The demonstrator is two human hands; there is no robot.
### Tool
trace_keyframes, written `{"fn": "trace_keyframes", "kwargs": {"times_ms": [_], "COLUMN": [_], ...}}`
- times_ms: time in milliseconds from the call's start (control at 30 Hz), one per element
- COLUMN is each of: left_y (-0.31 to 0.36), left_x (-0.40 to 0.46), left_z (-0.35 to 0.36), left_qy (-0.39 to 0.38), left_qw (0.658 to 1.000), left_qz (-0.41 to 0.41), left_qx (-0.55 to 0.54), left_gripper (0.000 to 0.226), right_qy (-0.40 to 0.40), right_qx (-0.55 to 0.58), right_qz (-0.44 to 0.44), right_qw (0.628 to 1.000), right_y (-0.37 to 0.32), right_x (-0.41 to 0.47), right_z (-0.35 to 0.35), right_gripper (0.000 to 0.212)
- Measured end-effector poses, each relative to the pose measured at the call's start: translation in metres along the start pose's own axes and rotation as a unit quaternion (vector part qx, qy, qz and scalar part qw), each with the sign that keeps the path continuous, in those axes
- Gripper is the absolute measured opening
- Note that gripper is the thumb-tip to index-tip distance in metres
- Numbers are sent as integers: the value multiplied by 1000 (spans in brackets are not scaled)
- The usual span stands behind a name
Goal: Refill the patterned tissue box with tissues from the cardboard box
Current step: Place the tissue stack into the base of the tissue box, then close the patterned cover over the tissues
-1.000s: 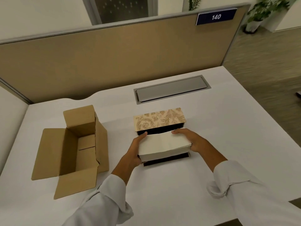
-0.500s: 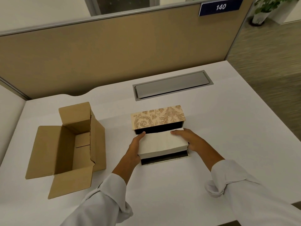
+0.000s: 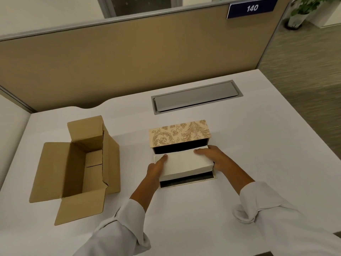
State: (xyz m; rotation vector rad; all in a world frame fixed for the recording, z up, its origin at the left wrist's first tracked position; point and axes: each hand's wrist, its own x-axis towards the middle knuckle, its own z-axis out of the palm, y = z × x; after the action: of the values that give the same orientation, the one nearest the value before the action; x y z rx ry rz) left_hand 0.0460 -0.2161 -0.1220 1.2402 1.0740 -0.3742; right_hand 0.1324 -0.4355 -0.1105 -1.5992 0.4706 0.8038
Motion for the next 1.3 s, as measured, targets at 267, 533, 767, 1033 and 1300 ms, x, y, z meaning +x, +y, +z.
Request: {"fn": "trace_keyframes", "kwargs": {"times_ms": [267,533,767,1033,1300], "left_y": [3,-36,-35,-28,-33], "left_x": [-3,-66,-61,-34,-32], "left_z": [-4,-2,11,-2,1], "left_qy": [47,194,150,34,20], "left_qw": [998,745,952,988,985], "left_qz": [16,507,224,127,142], "left_qx": [39,387,148,78,98], "left_gripper": [79,53,103,93,84], "right_qy": [132,179,68,24,8], "right_qx": [-76,-308,-591,-638,-657], "right_qz": [-13,-420,-309,-285,-275], "right_qw": [988,835,742,715,702], "right_y": [-10,-86,-113,-108,-112], "right_x": [-17,-26,19,25,22], "right_z": [-4,23,61,55,56], "right_gripper": [77,46,72,70,66]}}
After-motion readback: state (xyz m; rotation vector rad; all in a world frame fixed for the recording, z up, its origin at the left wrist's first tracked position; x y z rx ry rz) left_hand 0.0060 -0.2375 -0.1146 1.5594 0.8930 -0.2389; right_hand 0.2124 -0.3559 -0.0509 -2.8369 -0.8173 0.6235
